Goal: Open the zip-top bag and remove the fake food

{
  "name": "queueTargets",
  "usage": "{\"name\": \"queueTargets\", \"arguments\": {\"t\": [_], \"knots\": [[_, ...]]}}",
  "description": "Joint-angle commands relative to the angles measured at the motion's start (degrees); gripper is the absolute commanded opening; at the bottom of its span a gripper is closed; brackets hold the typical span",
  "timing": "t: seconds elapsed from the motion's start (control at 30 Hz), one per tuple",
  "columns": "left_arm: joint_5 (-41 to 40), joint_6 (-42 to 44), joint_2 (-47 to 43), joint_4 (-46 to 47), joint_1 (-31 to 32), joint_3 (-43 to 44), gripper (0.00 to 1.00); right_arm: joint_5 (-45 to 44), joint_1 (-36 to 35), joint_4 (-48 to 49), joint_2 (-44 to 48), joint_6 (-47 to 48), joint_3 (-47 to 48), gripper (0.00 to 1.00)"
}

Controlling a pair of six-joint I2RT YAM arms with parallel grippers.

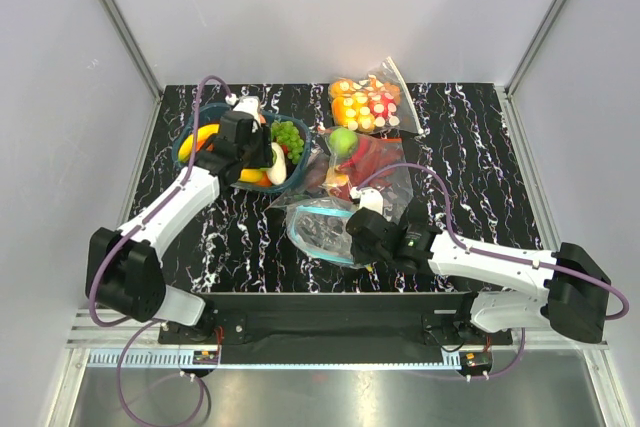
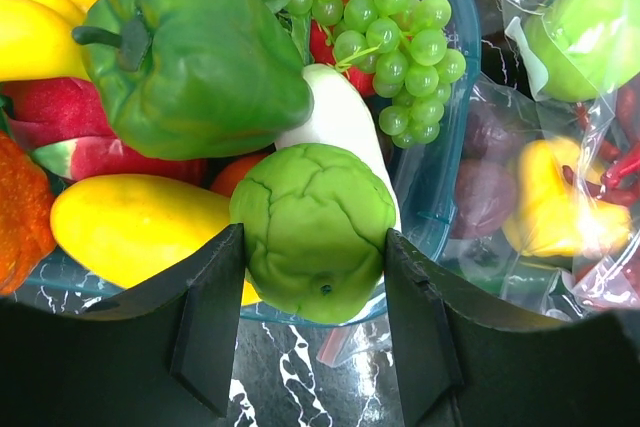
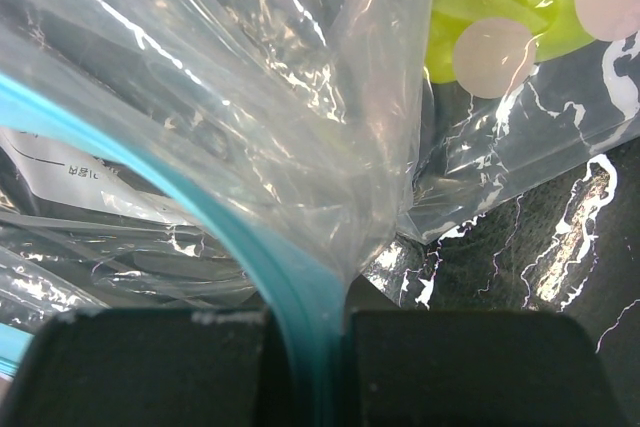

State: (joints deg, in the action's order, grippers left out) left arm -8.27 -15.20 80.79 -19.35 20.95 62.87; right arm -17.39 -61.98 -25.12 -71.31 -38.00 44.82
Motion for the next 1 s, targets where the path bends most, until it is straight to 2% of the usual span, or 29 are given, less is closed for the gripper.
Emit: {"name": "queueTargets", "arguments": {"t": [0.0,0.4,0.53,0.67,0.77,0.97], "knots": [[-2.10,0.79,1.38,3.97,0.14,3.05,0.49,-2.04,0.10,1.31,0.73,0.03,-0.17,0.00],[-4.47,1.58,3.32,4.24,0.14,3.75,0.50,-1.86,0.19,1.39,0.82,-0.06,-0.61,0.00],[-4.91,1.49,2.70,3.89,0.06,3.49,0.60,-1.69,0.19,1.57,0.38,-0.06,-0.52,0.00],[-5.17,1.49,2.44,3.53,0.06,3.49,0.75,-1.51,0.19,1.83,0.12,-0.06,-0.52,0.00],[-5.35,1.14,2.35,3.27,0.06,3.49,0.82,-1.42,0.10,1.75,0.03,-0.06,-0.52,0.00],[-5.79,0.96,1.91,2.83,0.23,3.22,0.88,-1.25,0.19,1.83,0.20,-0.15,-0.61,0.00]]}}
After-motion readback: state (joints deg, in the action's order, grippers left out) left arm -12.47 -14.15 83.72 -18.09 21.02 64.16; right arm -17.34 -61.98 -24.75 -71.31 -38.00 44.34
